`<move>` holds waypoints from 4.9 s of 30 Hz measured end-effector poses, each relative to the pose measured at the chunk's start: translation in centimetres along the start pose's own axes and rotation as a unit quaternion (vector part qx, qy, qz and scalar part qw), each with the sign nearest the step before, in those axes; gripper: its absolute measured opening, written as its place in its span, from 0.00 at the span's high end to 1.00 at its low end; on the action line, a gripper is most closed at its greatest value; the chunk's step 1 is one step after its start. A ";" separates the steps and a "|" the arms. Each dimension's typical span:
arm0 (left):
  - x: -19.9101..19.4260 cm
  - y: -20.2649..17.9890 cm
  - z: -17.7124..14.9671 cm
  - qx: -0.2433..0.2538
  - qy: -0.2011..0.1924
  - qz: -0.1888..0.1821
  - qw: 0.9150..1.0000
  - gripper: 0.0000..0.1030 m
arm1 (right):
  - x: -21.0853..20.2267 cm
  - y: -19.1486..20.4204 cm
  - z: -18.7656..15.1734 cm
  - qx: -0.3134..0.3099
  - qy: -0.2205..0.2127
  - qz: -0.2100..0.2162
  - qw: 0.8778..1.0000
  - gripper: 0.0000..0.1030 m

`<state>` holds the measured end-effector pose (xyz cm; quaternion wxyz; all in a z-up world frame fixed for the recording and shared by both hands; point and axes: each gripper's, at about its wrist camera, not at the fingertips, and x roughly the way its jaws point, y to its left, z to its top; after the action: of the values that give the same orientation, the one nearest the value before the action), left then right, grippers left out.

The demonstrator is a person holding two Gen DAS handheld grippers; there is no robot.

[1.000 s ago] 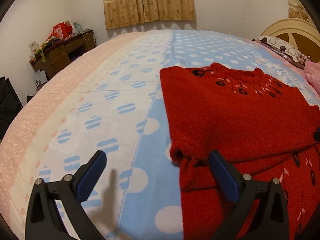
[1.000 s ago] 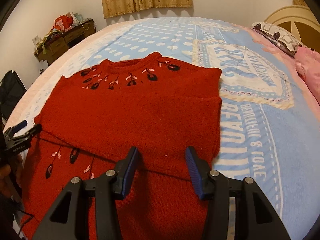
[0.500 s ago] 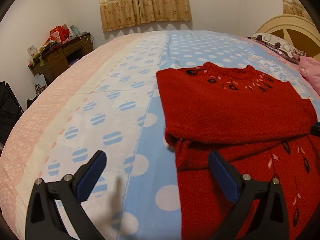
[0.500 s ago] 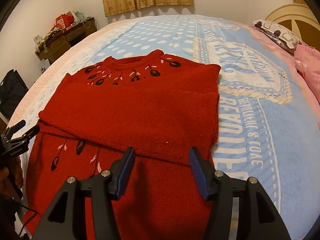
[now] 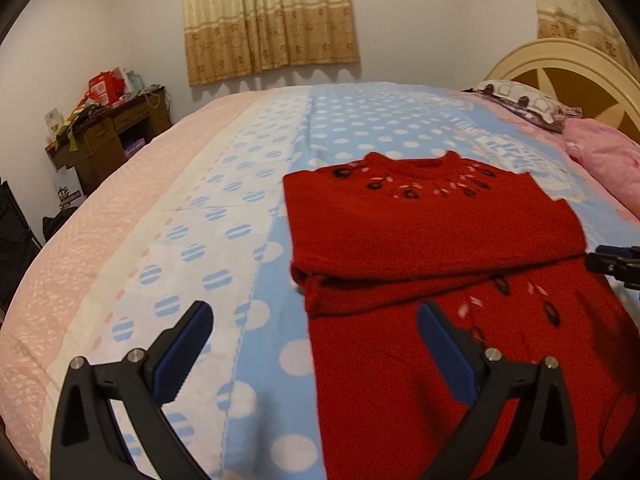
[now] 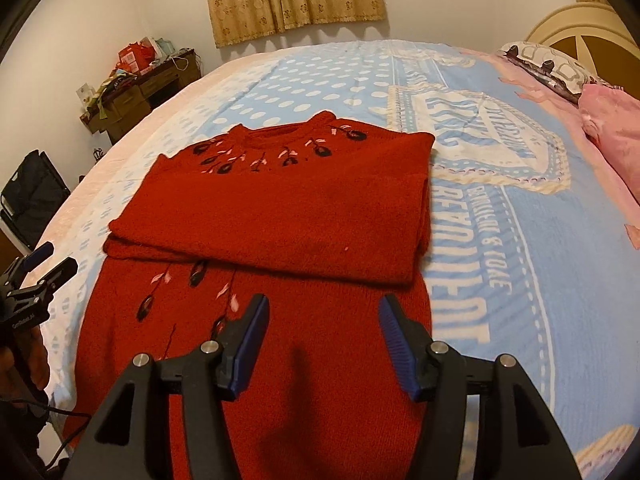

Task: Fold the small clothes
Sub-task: 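Open the right gripper and pull it back from the sweater, then move both grippers to the sweater hem and grasp it, then lift the hem with both grippers and fold it toward the collar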

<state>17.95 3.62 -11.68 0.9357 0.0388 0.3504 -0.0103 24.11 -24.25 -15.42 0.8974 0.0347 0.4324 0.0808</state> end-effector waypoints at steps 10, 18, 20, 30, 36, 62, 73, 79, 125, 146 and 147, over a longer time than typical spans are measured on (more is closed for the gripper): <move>-5.8 0.2 -2.8 0.029 -0.005 -0.025 0.999 0.00 | -4.6 0.8 -2.9 -0.012 -0.015 0.013 1.000 0.43; -8.5 0.9 -5.6 0.048 0.005 -0.018 0.999 0.00 | -8.2 1.8 -6.2 -0.039 -0.012 0.020 0.999 0.43; -8.6 1.0 -6.5 0.042 0.014 -0.020 0.999 0.00 | -8.8 1.7 -7.2 -0.041 -0.010 0.019 0.999 0.42; -7.1 -0.1 -10.5 0.031 0.096 -0.054 0.993 0.03 | -10.7 0.0 -13.6 -0.037 0.019 -0.013 0.999 0.42; -5.2 1.1 -11.9 -0.029 0.158 -0.085 0.983 0.29 | -11.1 -1.9 -16.0 -0.011 0.027 -0.020 0.999 0.42; -7.5 -1.2 -14.2 0.021 0.193 -0.135 0.972 0.63 | -11.9 -1.5 -19.1 0.014 0.025 0.021 0.999 0.49; -9.0 -0.1 -13.2 0.021 0.144 -0.155 0.977 0.92 | -13.5 -2.8 -18.6 0.053 -0.010 0.074 0.996 0.92; -11.7 0.7 -11.5 0.049 0.040 -0.136 0.989 0.92 | -15.5 -3.5 -17.5 0.073 -0.065 0.094 0.991 0.93; -0.3 3.9 6.6 0.003 -0.056 -0.134 0.989 0.93 | -8.6 -4.4 8.8 0.077 -0.133 0.076 0.985 0.93; 14.6 2.0 13.2 0.006 0.026 -0.078 0.997 0.93 | 6.8 -9.3 17.1 0.138 -0.060 0.009 0.989 0.93; 15.1 1.9 13.2 0.006 0.031 -0.078 0.996 0.93 | 7.8 -9.6 17.3 0.140 -0.055 0.004 0.989 0.93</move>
<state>38.07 4.63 -11.58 0.9204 0.0166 0.3815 -0.0844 43.49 -32.20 -11.90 0.9056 0.1666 0.3894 0.0210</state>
